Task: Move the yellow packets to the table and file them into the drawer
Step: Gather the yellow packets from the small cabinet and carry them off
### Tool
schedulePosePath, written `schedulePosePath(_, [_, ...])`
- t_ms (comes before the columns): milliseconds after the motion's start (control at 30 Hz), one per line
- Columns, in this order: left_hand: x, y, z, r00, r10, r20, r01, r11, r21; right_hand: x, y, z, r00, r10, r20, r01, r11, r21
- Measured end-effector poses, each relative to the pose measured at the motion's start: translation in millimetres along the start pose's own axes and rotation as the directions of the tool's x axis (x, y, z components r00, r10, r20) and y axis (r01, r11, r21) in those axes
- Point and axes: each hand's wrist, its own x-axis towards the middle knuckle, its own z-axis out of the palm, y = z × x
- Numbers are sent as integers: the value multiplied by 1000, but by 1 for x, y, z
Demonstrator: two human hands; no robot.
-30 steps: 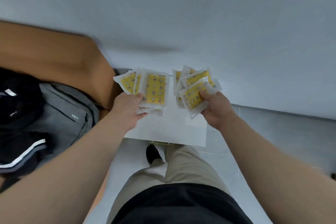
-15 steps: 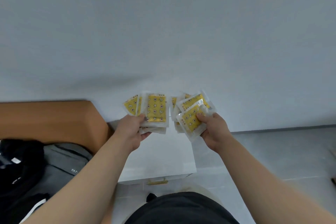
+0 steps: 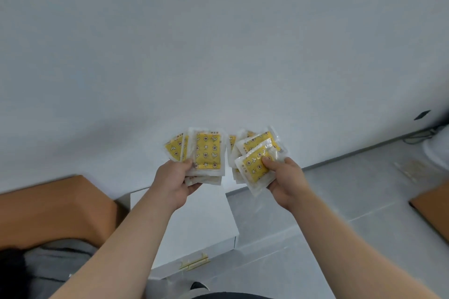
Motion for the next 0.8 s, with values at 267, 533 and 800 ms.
schedulePosePath(267, [6, -21, 68, 972, -60, 226, 14, 980, 200, -33, -9, -82, 970, -99, -222, 138, 976, 168])
schedulePosePath(533, [15, -51, 137, 809, -266, 525, -53, 856, 515, -97, 31, -142, 808, -136, -574, 370, 874, 314])
schedulePosePath(800, [-37, -135, 179, 507, -590, 628, -203, 626, 752, -205, 130, -164, 511, -30, -859, 634, 689, 352])
